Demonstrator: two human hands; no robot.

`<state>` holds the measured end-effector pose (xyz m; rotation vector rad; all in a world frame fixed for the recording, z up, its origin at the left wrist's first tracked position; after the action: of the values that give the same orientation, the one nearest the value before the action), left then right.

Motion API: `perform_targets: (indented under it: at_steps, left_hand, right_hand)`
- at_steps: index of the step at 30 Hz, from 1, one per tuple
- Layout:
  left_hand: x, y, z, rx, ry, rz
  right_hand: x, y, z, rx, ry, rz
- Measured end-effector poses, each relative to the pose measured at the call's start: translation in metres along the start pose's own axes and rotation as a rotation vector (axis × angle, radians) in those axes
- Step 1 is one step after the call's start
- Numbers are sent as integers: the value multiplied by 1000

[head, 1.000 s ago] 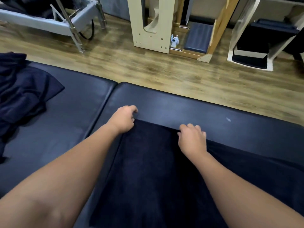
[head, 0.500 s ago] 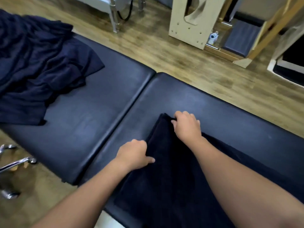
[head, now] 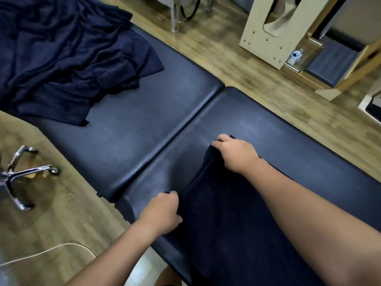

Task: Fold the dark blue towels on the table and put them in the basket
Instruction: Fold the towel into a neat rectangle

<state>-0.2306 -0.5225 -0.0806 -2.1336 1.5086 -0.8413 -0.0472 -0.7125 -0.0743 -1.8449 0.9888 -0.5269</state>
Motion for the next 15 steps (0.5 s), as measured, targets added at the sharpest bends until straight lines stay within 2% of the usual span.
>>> perform_targets:
  at_steps: [3,9,15]
  left_hand:
    - [-1,2,0,9,63,8]
    - [11,-5,-23,-77,183,-292]
    - [78,9,-64,-4,373,-170]
  right_hand:
    - [1,3,-4,9,94,15]
    - [16,-20,-39,43,194,-40]
    - [72,-8,-110,148,220,-44]
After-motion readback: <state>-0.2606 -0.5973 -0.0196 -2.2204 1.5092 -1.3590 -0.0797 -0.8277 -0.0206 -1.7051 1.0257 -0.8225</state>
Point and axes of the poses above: each hand's wrist, its own z-axis towards the middle knuckle, its own y-axis out of the palm, x = y × z, the point moved 2 cm from there along z, towards the middle knuckle, and after that the axes turned 8 degrees about -x, right-handed, at the moved point
